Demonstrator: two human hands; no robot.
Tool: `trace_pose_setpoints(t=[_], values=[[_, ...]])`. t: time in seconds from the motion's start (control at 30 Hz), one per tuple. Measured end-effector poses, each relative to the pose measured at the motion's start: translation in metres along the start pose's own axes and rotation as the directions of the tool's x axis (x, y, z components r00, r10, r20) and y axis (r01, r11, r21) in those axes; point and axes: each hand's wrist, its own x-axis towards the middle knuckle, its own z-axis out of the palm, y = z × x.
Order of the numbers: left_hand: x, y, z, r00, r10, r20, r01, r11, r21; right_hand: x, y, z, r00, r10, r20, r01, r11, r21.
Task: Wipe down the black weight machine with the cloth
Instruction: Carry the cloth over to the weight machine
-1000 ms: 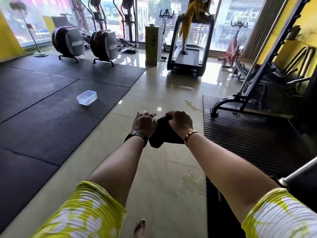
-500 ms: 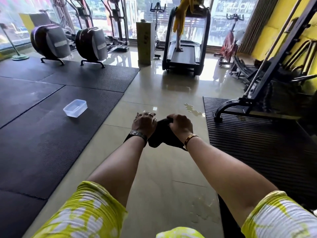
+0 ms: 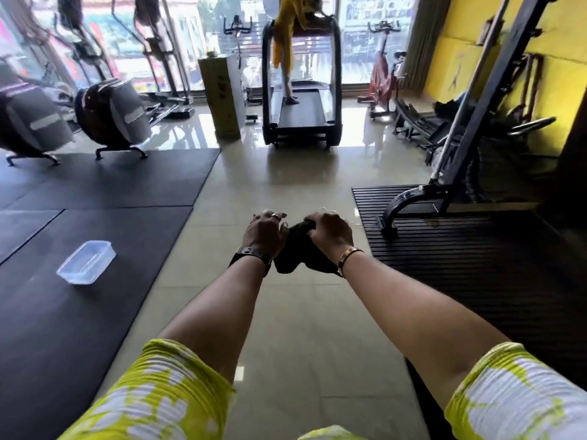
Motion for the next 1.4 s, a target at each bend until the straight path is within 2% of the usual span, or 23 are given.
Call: trace_pose_setpoints(t=[0.2, 0.47, 0.77, 0.93, 1.17, 1.3, 1.4], values=[[0.106, 0.037, 0.037, 0.995, 0.095, 0.005, -0.094, 0.995, -0.044, 0.085, 0.053, -0.025, 0.992, 0.096, -0.076, -0.096, 0.995, 0.002], [0.229, 0.132, 0.110, 0.951, 0.304, 0.062, -0.291, 0.943, -0.162, 0.171, 0.156, -0.064, 0.943, 0.244, -0.225, -0.258, 0.966, -0.033], [0.405, 0.250, 0.199, 0.834, 0.528, 0.159, -0.492, 0.842, -0.220, 0.301, 0.283, -0.118, 0.846, 0.421, -0.327, -0.455, 0.890, -0.032], [0.475, 0.319, 0.234, 0.766, 0.623, 0.158, -0.577, 0.775, -0.256, 0.346, 0.343, -0.151, 0.792, 0.471, -0.389, -0.522, 0.853, -0.031], [0.524, 0.424, 0.307, 0.648, 0.732, 0.212, -0.654, 0.677, -0.338, 0.378, 0.449, -0.191, 0.652, 0.594, -0.471, -0.655, 0.754, 0.046], [0.544, 0.485, 0.348, 0.584, 0.774, 0.246, -0.691, 0.633, -0.349, 0.389, 0.519, -0.209, 0.601, 0.638, -0.481, -0.698, 0.713, 0.073], [0.566, 0.540, 0.379, 0.563, 0.789, 0.245, -0.711, 0.614, -0.343, 0.401, 0.580, -0.228, 0.568, 0.663, -0.488, -0.714, 0.692, 0.108]])
